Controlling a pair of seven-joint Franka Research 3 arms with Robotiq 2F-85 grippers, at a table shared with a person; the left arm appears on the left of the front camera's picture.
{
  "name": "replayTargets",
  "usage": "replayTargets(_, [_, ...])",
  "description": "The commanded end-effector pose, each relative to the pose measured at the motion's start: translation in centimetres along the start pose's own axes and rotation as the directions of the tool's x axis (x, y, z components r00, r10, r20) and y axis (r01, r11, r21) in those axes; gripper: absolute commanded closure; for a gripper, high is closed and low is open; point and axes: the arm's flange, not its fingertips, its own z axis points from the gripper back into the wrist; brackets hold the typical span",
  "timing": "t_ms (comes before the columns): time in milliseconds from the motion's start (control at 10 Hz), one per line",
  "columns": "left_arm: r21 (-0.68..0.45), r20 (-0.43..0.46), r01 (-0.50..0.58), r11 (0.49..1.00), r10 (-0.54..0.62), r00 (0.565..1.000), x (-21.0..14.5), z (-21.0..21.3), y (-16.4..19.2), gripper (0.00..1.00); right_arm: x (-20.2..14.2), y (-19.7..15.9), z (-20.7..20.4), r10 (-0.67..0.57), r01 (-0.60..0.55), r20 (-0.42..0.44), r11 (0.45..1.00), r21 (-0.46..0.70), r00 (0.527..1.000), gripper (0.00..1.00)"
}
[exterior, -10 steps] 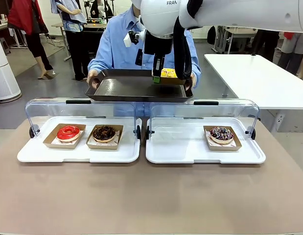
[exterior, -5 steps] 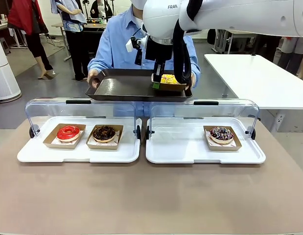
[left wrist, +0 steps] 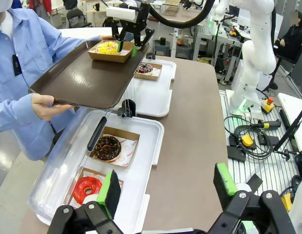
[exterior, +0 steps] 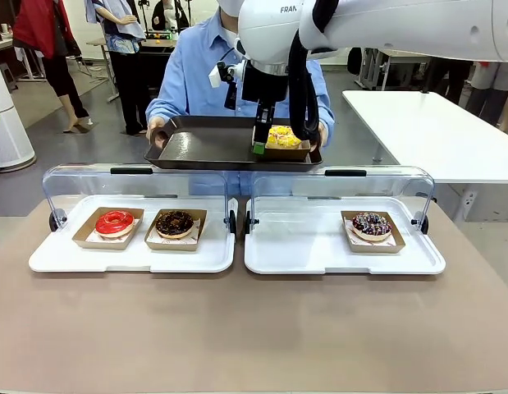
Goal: Provide the desired donut to the person.
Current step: Place the picked Paper togo box onto the Handle tray extended by the person.
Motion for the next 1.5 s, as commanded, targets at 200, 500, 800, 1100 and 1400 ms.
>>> replayTargets(200, [-0.004, 0.009, 0.008, 1.0, -0.008, 1.0, 0.0, 0.1, 0.0, 0.0, -0.4, 0.4, 0.2, 0.009, -0.01, 0.02, 0.999, 0.032, 1.0, 0.0])
replayTargets(500, [-0.004, 0.009, 0.008, 1.0, -0.008, 1.0, 0.0, 0.1, 0.0, 0.0, -0.6, 1.2, 1.1, 0.011, -0.011, 0.004, 0.999, 0.047, 1.0, 0.0])
replayTargets(800, [-0.004, 0.009, 0.008, 1.0, -0.008, 1.0, 0.0, 0.1, 0.0, 0.0, -1.8, 5.4, 5.4, 0.025, -0.023, -0.022, 0.994, 0.106, 0.999, 0.0])
replayTargets(1100, [-0.004, 0.009, 0.008, 1.0, -0.008, 1.0, 0.0, 0.1, 0.0, 0.0, -8.0, 10.5, 11.6, 0.059, -0.053, -0.064, 0.994, 0.091, 0.996, 0.0])
replayTargets(1400, [-0.004, 0.009, 0.008, 1.0, -0.008, 1.0, 0.0, 0.1, 0.0, 0.0, -16.8, 12.9, 13.8, 0.057, -0.054, -0.062, 0.997, 0.046, 0.996, 0.0])
